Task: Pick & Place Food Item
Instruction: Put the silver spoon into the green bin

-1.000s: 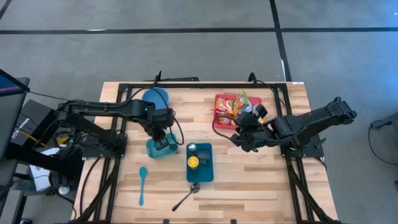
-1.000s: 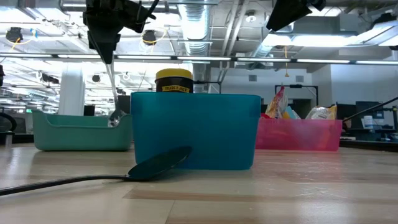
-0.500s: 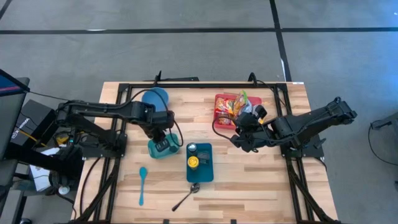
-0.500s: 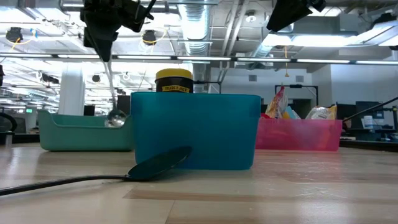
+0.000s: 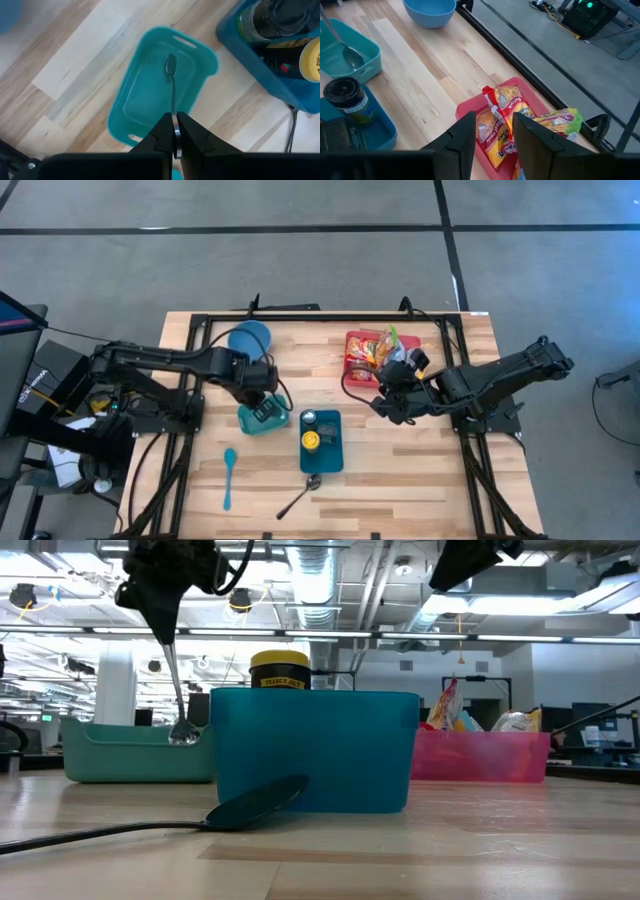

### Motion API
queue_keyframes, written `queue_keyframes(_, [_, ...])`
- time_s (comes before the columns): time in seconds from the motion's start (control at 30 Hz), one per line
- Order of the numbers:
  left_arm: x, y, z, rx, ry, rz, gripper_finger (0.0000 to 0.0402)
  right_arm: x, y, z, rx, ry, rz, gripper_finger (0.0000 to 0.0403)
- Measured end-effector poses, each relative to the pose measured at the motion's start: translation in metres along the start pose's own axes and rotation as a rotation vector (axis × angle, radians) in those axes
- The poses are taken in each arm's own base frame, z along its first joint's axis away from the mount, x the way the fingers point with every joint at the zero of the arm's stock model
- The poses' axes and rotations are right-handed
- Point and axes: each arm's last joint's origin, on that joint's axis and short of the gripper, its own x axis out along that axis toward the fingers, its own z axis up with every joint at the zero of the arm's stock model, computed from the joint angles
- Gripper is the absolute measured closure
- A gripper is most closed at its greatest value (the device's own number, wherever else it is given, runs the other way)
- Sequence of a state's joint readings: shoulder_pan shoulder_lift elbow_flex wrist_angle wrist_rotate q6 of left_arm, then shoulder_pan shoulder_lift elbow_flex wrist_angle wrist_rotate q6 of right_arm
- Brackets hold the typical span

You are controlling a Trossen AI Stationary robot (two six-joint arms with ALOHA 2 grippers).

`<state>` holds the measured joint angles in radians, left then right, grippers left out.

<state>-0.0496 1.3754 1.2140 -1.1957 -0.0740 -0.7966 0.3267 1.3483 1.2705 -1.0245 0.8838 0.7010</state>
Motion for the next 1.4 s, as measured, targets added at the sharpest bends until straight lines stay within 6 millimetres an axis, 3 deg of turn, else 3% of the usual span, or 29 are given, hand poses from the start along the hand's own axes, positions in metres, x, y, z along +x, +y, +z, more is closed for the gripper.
queue_keyframes(0.37, [-0.003,0.001,-0.025,-0.049,-0.172,0.024,0.0396,0.003,-0.003,0.0,-0.031,0.011,-0.018,0.0281])
queue_keyframes(0.87, [0.014,0.061,-0.081,-0.152,-0.29,-0.257,0.0396,0.003,-0.002,0.001,-0.023,0.006,-0.014,0.0281])
queue_keyframes(1.4, [0.053,0.071,-0.086,-0.177,-0.252,-0.371,0.0396,0.003,-0.002,0.002,-0.013,-0.001,-0.008,0.0281])
